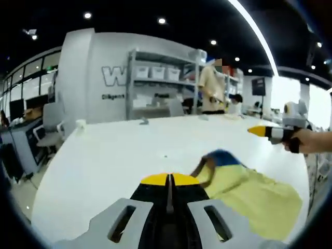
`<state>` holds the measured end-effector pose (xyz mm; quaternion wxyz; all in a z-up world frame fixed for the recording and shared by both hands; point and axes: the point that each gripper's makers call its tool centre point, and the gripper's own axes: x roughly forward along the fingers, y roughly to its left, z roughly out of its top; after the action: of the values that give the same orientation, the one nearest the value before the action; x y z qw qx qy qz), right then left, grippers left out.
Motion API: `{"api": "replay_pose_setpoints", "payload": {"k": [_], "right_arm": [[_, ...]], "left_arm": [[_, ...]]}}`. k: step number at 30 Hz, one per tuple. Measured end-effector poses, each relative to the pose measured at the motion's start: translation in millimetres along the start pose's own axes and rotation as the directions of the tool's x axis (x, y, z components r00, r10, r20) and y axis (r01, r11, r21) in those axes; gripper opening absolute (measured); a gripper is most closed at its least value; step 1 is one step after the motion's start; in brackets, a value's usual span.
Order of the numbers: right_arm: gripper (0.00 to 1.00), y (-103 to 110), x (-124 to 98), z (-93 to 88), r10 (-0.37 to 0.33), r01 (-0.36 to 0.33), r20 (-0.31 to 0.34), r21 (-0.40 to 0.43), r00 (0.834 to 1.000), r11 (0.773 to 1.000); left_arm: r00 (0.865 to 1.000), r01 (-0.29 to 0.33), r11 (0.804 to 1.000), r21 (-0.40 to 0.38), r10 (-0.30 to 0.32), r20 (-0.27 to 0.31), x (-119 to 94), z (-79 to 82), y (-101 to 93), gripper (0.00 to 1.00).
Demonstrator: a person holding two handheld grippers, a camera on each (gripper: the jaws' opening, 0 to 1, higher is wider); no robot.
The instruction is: Fold the garment on the visible template until the final outline fits inside the template.
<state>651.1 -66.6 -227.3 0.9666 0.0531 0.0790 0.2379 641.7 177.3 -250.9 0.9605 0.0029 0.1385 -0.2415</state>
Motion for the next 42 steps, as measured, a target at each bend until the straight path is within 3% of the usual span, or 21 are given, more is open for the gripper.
{"api": "replay_pose_setpoints", "payload": {"k": [8,22,29,35,39,41,42], "right_arm": [[0.0,-1.9,-9.0,-10.9,-0.011,0.011,-0.027,0.015,1.0,1.0],[0.0,11.3,-39.4,-34.0,-0.012,0.016,-0.087,0.038,0.996,0.999],[0.0,18.4,-49.9,-35.7,-0.01,0.014,-0.102,0.041,0.995,0.999],[0.0,32.9,-61.3,-48.5,-0.008,0.013,-0.114,0.044,0.993,0.999],[0.0,38.0,-73.3,-60.6,-0.016,0.02,-0.094,0.038,0.995,0.999],[0.0,37.6,-88.5,-69.3,-0.063,0.073,-0.096,0.107,0.993,0.992],[0.0,27.7,-98.0,-85.0,-0.11,0.123,-0.121,0.106,0.986,0.987]], "left_arm": [[0.999,-0.009,0.999,-0.04,0.008,-0.034,-8.8,-20.2,-3.4,0.0],[0.998,-0.009,0.997,-0.076,0.003,-0.069,-41.5,-36.7,-24.1,0.0],[0.998,-0.008,0.996,-0.084,0.003,-0.066,-50.5,-34.3,-28.4,0.0],[0.998,-0.008,0.997,-0.079,0.003,-0.064,-56.4,-35.3,-31.6,0.0],[0.997,0.035,0.998,-0.06,-0.038,-0.062,-61.8,-46.5,-53.9,0.0],[0.996,0.041,0.998,-0.054,-0.045,-0.071,-68.2,-52.1,-66.5,0.0],[0.995,0.06,0.996,-0.072,-0.065,-0.07,-73.0,-57.3,-76.3,0.0]]}}
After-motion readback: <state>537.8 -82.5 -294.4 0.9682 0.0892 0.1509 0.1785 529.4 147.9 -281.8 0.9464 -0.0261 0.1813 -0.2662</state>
